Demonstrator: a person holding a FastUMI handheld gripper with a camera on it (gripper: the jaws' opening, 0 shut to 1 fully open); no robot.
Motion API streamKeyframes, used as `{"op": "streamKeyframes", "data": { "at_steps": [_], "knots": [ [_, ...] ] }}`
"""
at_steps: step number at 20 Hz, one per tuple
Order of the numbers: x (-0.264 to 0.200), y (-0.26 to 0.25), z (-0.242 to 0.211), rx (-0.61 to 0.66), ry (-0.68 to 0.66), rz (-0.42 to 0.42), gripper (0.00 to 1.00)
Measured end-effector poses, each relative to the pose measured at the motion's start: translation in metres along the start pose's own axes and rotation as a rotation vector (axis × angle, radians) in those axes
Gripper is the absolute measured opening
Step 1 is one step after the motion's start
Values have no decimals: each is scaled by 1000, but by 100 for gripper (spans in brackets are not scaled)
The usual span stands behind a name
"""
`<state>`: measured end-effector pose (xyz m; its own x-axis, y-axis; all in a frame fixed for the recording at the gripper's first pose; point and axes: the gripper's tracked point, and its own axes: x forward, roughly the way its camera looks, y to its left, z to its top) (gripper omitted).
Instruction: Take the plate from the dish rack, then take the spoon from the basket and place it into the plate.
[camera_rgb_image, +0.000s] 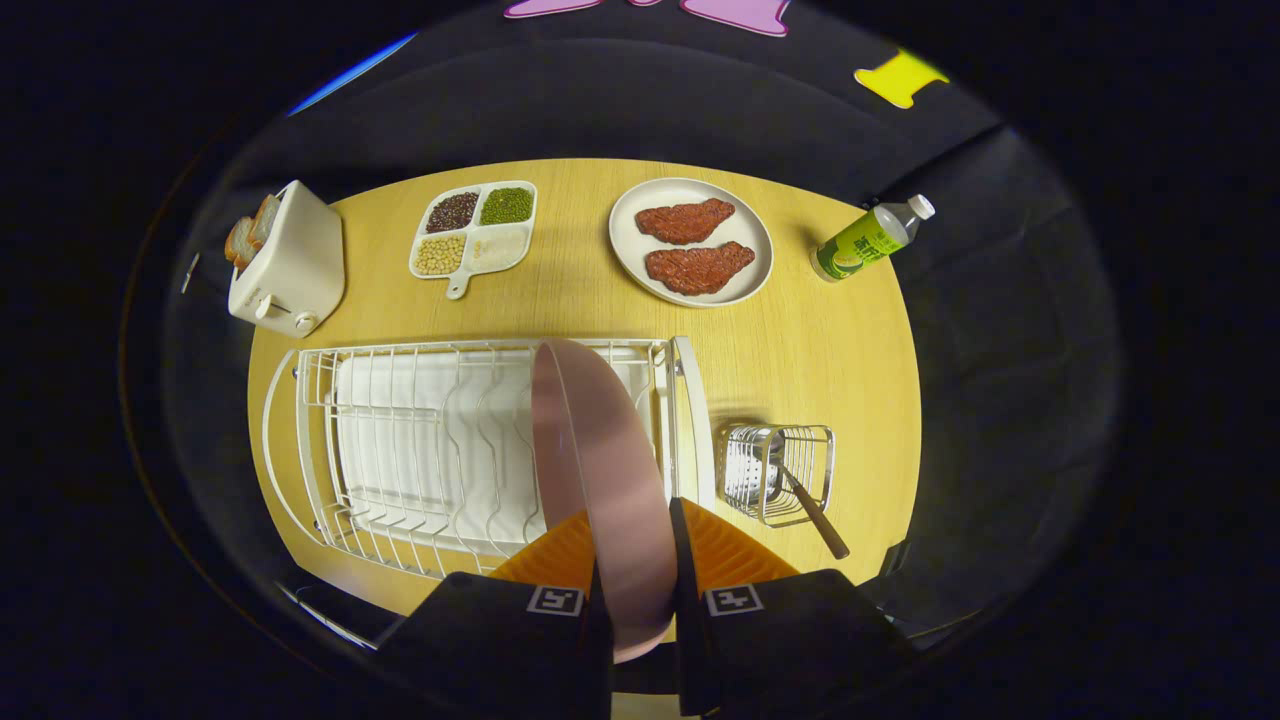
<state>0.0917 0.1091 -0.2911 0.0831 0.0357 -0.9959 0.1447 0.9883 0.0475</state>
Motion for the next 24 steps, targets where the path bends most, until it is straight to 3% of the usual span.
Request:
{"op": "streamKeyframes", "data": {
  "at_steps": [6,13,18,24],
  "knots": [
    [-41,-5,0,59,-105,150,29],
    [-79,-1,-65,111,-167,409,29],
    [-64,3,-147,160,-125,510,29],
    [-10,37,-228,226,-35,602,29]
  ]
}}
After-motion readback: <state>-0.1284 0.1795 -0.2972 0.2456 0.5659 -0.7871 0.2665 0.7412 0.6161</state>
